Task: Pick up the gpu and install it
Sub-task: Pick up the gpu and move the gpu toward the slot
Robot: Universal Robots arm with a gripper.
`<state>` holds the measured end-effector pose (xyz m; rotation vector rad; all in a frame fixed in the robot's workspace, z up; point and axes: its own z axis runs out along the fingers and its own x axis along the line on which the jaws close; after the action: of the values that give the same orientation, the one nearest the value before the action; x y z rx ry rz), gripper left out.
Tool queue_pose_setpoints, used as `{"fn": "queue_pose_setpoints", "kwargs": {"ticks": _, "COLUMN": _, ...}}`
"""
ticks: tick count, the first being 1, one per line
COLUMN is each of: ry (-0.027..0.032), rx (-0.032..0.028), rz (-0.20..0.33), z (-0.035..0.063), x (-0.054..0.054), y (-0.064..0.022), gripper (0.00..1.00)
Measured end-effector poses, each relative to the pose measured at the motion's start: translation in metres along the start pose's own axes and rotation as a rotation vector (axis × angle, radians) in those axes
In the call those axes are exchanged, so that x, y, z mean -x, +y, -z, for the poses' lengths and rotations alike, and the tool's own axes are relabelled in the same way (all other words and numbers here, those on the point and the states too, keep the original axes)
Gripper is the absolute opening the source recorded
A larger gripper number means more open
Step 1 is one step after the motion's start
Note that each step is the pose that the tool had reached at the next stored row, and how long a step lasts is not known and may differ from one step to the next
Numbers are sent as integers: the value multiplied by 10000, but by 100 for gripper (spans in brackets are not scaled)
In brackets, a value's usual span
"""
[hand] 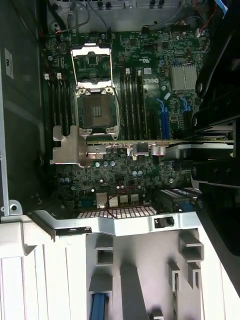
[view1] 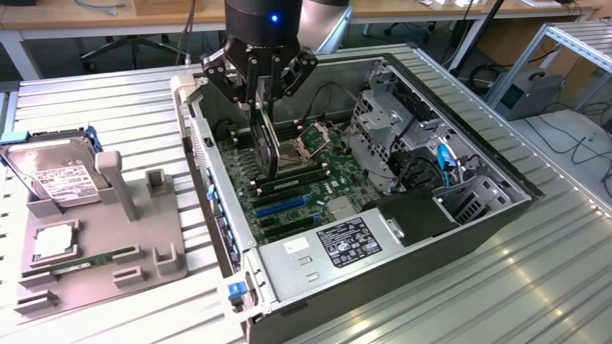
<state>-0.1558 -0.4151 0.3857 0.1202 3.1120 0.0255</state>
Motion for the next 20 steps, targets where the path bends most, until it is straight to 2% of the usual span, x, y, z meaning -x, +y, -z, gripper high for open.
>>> {"fn": "queue_pose_setpoints", "kwargs": {"ticks": 20, "ry": -1, "rx": 0, "rz": 0, "z": -42, "x": 106, "y": 7, "gripper": 27}}
